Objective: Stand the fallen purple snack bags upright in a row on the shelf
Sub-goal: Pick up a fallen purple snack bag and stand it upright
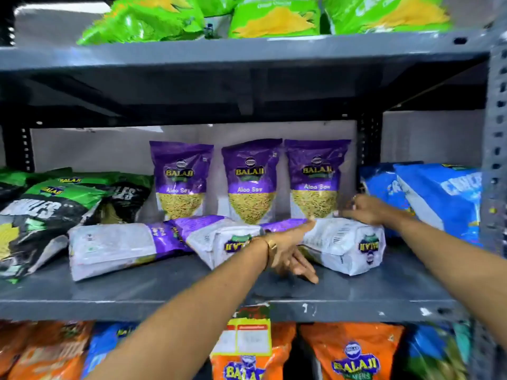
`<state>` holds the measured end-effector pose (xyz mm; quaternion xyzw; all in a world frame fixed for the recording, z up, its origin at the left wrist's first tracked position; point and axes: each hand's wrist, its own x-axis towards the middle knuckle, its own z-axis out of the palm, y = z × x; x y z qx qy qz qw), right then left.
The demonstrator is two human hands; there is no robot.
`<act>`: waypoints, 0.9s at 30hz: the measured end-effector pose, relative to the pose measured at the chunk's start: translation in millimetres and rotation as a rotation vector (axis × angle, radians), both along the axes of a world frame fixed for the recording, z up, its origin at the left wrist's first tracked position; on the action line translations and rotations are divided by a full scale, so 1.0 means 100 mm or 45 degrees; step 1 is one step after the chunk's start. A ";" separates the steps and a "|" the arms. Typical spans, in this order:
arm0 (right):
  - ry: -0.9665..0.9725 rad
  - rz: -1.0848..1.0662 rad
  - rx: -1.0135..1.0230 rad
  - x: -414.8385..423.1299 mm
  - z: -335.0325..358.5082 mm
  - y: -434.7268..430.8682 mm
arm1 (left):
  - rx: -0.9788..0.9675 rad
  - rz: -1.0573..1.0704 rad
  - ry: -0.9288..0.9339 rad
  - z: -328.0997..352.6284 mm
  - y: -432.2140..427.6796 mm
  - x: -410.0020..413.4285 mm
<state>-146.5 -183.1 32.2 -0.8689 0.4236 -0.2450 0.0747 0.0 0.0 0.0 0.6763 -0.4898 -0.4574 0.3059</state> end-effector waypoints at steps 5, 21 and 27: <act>0.045 0.303 0.832 -0.04 -0.15 -0.13 | -0.054 0.157 0.143 -0.17 -0.21 -0.13; -0.825 0.629 0.935 -0.22 -0.26 0.01 | -0.830 0.273 -0.140 -0.12 -0.28 -0.09; -1.015 0.550 0.608 0.04 -0.34 -0.10 | -0.890 0.401 -0.637 -0.15 -0.76 0.15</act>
